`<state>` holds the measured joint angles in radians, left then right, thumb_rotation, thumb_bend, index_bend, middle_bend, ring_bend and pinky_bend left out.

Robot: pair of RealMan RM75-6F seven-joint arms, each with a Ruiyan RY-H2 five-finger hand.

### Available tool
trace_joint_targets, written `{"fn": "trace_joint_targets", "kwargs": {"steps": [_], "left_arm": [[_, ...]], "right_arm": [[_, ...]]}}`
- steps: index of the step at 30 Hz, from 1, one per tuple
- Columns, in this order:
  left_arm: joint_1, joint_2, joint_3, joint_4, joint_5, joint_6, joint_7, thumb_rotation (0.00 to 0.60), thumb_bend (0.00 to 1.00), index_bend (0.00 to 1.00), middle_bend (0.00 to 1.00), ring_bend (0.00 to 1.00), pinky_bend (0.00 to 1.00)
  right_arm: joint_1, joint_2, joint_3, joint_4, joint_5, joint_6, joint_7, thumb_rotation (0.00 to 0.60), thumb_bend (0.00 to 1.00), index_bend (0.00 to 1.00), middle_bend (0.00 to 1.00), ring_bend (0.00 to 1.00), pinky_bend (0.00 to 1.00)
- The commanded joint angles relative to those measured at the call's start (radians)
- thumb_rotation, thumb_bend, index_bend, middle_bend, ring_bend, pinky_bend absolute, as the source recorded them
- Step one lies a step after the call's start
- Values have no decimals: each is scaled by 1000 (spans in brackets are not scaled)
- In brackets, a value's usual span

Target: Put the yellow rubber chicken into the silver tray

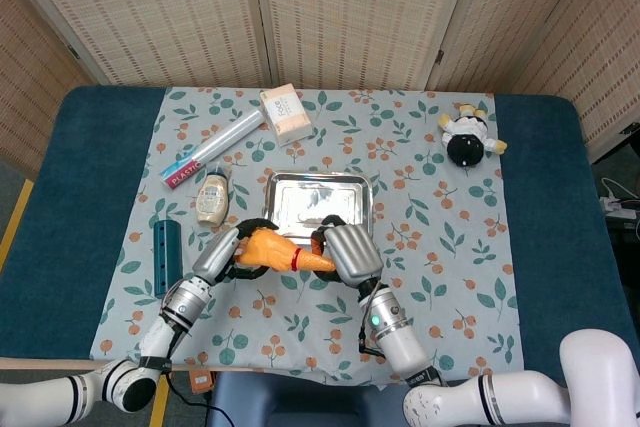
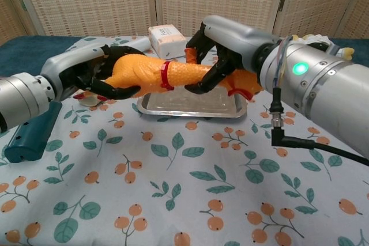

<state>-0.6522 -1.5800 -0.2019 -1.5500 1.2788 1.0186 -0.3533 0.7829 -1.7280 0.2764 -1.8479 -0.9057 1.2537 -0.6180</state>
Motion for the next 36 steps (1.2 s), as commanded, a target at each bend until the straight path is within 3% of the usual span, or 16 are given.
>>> {"fn": "trace_joint_targets", "kwargs": {"steps": [1, 8, 19, 21, 23, 25, 27, 29, 36], "left_arm": [[3, -6, -6, 6, -11, -15, -13, 600, 632, 980, 928, 686, 879], [1, 11, -11, -2, -6, -34, -40, 600, 685, 982, 948, 700, 894], [7, 6, -8, -3, 23, -19, -67, 600, 638, 968, 920, 692, 882], [0, 24, 14, -7, 37, -54, -71, 600, 559, 799, 746, 561, 738], [-18, 57, 33, -17, 31, -119, -60, 600, 457, 318, 305, 206, 410], [-37, 90, 42, -26, 31, -170, -48, 600, 409, 46, 44, 17, 187], [-48, 118, 51, -37, 50, -196, -54, 600, 353, 0, 0, 0, 59], [-53, 142, 54, -58, 59, -222, -103, 600, 309, 0, 0, 0, 17], [-55, 170, 58, -44, 122, -219, -211, 600, 263, 0, 0, 0, 0]], "right_arm": [[0, 0, 0, 1, 4, 0, 0, 600, 320, 908, 556, 719, 871], [-1, 3, -1, 2, 5, -2, 5, 600, 319, 908, 556, 719, 871], [0, 5, -2, -1, 4, 0, 3, 600, 319, 909, 556, 719, 871], [0, 7, -3, 1, 3, -1, 2, 600, 319, 908, 556, 719, 871], [0, 8, -2, 1, 4, -3, 6, 600, 319, 908, 556, 719, 871], [-2, 9, -2, 1, 0, -3, 12, 600, 319, 908, 556, 719, 871], [-3, 10, -4, 2, -6, -1, 15, 600, 319, 908, 556, 719, 871], [-4, 12, -6, 3, -11, 3, 12, 600, 319, 908, 556, 719, 871], [-12, 23, -8, -5, -21, 14, 13, 600, 319, 908, 558, 719, 871]]}}
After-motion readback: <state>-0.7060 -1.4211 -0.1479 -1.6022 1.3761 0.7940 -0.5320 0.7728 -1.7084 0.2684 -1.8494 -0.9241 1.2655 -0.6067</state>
